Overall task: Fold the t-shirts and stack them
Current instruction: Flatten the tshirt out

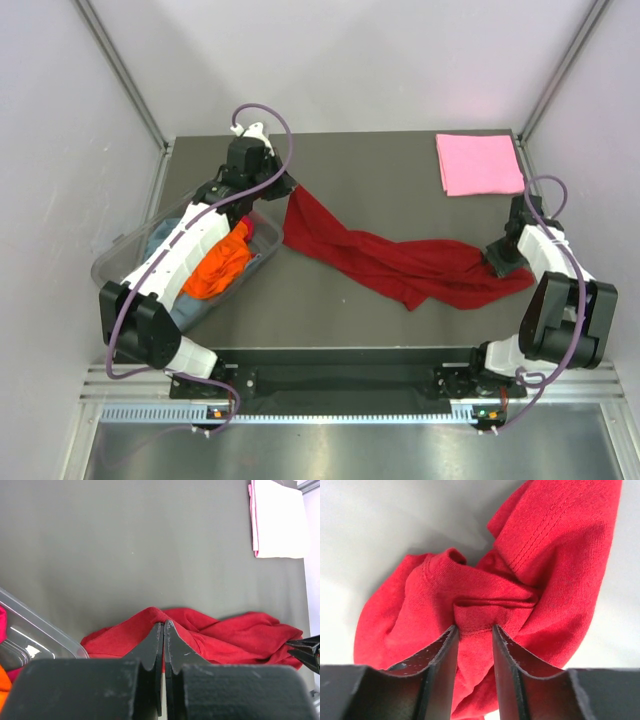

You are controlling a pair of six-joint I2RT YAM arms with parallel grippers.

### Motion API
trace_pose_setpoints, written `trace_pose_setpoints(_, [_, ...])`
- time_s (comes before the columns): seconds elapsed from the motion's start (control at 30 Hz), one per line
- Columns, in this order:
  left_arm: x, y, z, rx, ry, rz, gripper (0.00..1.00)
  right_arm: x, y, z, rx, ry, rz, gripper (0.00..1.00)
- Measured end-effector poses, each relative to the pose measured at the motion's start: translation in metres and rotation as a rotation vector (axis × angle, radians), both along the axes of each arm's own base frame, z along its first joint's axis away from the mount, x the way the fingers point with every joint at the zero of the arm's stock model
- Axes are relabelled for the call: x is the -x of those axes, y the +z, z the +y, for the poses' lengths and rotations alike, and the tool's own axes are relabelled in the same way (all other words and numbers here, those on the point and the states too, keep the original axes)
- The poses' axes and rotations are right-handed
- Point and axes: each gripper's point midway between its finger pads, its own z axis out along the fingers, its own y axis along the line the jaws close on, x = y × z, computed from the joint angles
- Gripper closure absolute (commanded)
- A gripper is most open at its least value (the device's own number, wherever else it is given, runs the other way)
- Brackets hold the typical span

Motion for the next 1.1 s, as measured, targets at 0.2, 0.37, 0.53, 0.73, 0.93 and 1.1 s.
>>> trace_pose_setpoints(0.2, [0.0,0.0,0.0,0.0,0.0,0.0,1.0,0.002,-0.003,-0.004,0.02,-0.009,0.015,0.99])
trace_pose_setpoints(0.37, [0.0,0.0,-0.001,0.008,0.0,0.004,1.0,0.003,0.004,-0.011,0.064,0.001,0.004,1.0])
trace_pose_setpoints(0.53, [-0.001,0.011,-0.002,0.031,0.009,-0.006,1.0,-0.002,0.045,-0.022,0.143,0.023,-0.07,1.0])
trace_pose_setpoints(0.73, [-0.023,0.104,-0.013,0.137,0.024,-0.158,1.0,-0.054,0.178,-0.039,0.268,0.042,-0.389,1.0])
trace_pose_setpoints(0.93, [-0.017,0.209,-0.018,0.225,0.014,-0.335,1.0,-0.051,0.338,-0.048,0.432,0.03,-0.722,1.0])
trace_pose_setpoints(1.1, [0.03,0.243,-0.02,0.252,-0.012,-0.391,1.0,0.008,0.417,-0.04,0.544,0.02,-0.882,1.0])
